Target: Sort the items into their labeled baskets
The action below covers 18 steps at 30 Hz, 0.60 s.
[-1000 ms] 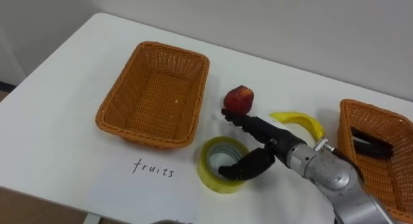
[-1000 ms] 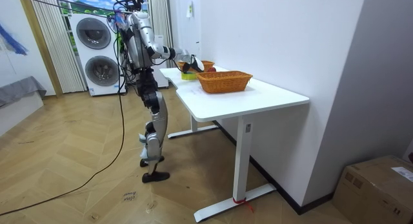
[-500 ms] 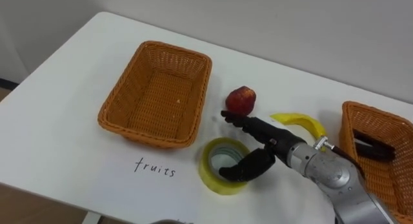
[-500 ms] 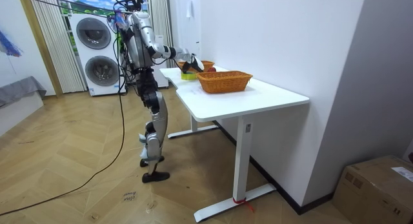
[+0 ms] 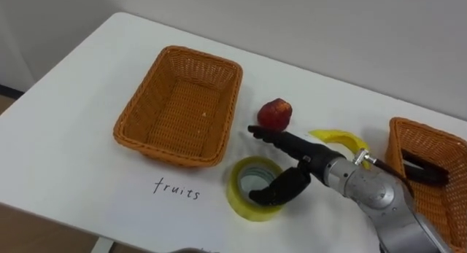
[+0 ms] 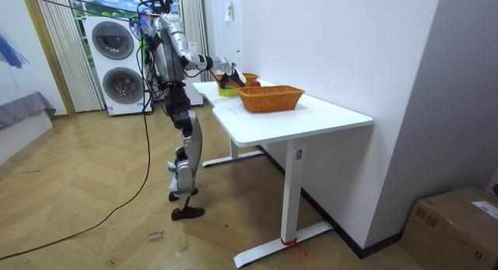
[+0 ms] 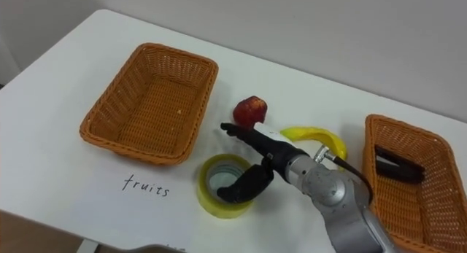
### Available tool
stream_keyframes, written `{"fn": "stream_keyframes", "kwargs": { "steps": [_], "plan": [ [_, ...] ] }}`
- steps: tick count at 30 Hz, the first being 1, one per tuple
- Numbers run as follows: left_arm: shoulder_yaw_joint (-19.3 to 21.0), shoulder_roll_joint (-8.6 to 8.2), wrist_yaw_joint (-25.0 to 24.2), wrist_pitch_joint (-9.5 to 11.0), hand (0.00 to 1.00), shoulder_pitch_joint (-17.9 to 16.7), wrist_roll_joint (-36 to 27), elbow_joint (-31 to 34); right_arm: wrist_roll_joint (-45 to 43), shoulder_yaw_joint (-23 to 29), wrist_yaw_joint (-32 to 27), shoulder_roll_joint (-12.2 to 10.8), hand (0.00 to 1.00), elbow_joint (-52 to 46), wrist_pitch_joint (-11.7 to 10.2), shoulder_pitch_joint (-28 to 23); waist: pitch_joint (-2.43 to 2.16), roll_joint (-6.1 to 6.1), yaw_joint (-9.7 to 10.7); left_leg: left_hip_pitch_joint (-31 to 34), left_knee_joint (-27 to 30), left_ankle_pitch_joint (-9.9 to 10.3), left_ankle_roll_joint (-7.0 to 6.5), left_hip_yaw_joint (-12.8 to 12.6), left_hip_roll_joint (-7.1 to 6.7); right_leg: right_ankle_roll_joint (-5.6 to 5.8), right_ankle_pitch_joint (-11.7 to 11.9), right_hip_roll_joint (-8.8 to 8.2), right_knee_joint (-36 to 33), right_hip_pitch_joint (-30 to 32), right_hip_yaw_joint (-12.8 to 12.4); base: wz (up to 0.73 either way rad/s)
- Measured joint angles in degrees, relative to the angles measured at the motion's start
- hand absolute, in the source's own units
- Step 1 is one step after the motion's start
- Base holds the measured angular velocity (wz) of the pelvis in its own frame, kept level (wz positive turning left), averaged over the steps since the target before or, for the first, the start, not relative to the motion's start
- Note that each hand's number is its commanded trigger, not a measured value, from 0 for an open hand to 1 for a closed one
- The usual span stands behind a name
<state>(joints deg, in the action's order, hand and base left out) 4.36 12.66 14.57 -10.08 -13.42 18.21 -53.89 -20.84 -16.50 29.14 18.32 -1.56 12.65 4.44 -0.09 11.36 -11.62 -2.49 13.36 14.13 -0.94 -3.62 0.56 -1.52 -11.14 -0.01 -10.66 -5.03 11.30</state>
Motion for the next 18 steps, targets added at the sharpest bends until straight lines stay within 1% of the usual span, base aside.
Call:
{"fn": "stream_keyframes", "kwargs": {
  "steps": [1, 2, 3, 6, 10, 15, 18],
  "plan": [
    [0.0, 0.04, 0.0, 0.0, 0.0, -0.06, 0.0, 0.0, -0.12, -0.03, 0.21, 0.0, 0.5, -0.04, 0.01, 0.0, -0.04, 0.14, -0.01, 0.0, 0.03, 0.0, 0.0, 0.01, -0.01, 0.0, 0.0, -0.01, 0.0, 0.0, 0.0, 0.0],
    [0.0, 0.05, 0.01, 0.0, 0.0, -0.1, -0.03, -0.01, -0.43, -0.03, 0.54, 0.01, 0.96, -0.12, 0.07, 0.01, -0.05, 0.29, -0.03, -0.01, 0.04, 0.0, 0.0, 0.07, -0.01, 0.09, 0.06, 0.0, 0.0, -0.01, 0.0, 0.0],
    [-0.05, 0.05, 0.01, 0.0, 0.0, -0.09, -0.05, 0.0, -0.7, -0.02, 0.78, 0.01, 1.0, -0.12, 0.24, 0.13, -0.04, 0.3, -0.03, 0.01, 0.18, 0.0, -0.01, 0.33, -0.02, 0.16, 0.12, 0.0, 0.01, -0.01, -0.02, 0.0],
    [-0.05, 0.28, 0.0, -0.01, 0.0, 0.12, -0.05, -0.09, -1.01, -0.11, 1.77, 0.01, 1.0, -0.12, 1.13, 0.57, -0.02, 0.26, -0.2, 0.01, 0.14, 0.01, -0.01, 0.56, -0.05, 0.18, 0.14, 0.02, 0.05, -0.16, -0.01, 0.01],
    [-0.03, 0.73, 0.01, -0.01, 0.0, 0.16, -0.05, -0.12, -2.76, -0.12, 3.38, 0.05, 1.0, -0.1, 1.19, 1.19, 0.03, 0.2, -0.56, -0.06, 0.04, 0.01, -0.01, 0.73, 0.0, 0.18, 0.14, 0.11, 0.1, -0.32, 0.02, 0.01],
    [-0.08, 0.82, 0.01, -0.02, 0.0, 0.03, -0.08, -0.11, -8.77, -0.29, 4.07, 0.05, 1.0, -0.09, 1.24, 1.29, 0.11, 0.17, -1.68, 0.01, 0.02, 0.01, -0.02, 1.08, -0.11, 0.18, 0.14, 0.07, 0.12, -0.37, 0.14, 0.03],
    [-0.06, 1.06, 0.01, -0.03, 0.0, -0.04, -0.07, -0.25, -9.55, -0.35, 4.94, 0.05, 1.0, -0.09, 1.26, 1.27, 0.17, 0.21, -1.8, 0.2, -0.1, 0.01, -0.02, 1.16, -0.11, 0.18, 0.14, 0.09, 0.12, -0.06, 0.12, 0.01]
  ]
}}
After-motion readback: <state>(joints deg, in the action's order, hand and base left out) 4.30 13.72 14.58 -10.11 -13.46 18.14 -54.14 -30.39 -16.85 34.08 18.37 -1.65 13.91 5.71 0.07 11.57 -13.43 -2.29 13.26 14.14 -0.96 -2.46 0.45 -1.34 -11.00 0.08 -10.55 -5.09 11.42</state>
